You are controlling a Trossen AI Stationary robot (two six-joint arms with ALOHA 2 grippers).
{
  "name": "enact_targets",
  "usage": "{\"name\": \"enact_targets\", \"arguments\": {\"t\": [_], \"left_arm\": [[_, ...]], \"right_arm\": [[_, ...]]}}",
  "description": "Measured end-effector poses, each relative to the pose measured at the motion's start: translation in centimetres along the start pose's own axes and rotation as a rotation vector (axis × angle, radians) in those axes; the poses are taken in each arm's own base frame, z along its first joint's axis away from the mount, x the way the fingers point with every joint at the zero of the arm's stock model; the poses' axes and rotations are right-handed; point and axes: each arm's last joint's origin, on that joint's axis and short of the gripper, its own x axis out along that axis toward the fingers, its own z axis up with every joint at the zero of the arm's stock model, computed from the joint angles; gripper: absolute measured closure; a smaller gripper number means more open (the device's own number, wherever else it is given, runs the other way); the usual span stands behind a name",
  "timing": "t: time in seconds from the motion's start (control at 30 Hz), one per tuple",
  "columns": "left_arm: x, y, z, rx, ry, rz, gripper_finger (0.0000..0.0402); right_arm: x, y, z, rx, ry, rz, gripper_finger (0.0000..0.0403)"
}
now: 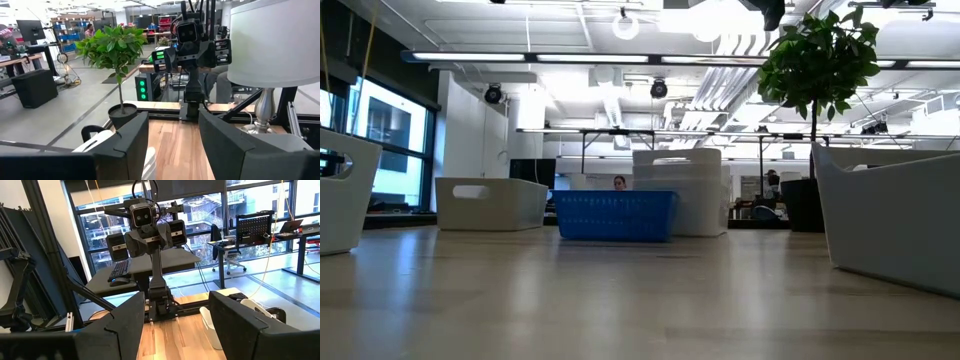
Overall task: Stack baskets by color
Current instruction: Stack the middle blue bin on the top blue bin
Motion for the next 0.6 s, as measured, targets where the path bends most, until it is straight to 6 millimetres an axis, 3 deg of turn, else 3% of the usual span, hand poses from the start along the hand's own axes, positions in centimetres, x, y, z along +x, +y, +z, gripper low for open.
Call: {"name": "enact_targets", "arguments": {"t": [0.27,0.47,0.6], "left_arm": [[2.4,-0.8,-1.8,-0.112,0.108,0.008,0.0241],[5.6,-1.4,-4.0,-0.245,0.439,0.127,0.0241],[7.7,-1.4,-7.0,-0.288,0.674,0.266,0.0241]], "right_arm": [[0.0,0.0,0.0,0.001,0.0,0.0,0.0194],[0.0,0.0,0.0,0.001,0.001,0.0,0.0194],[0.0,0.0,0.0,0.0,0.003,-0.001,0.0194]]}}
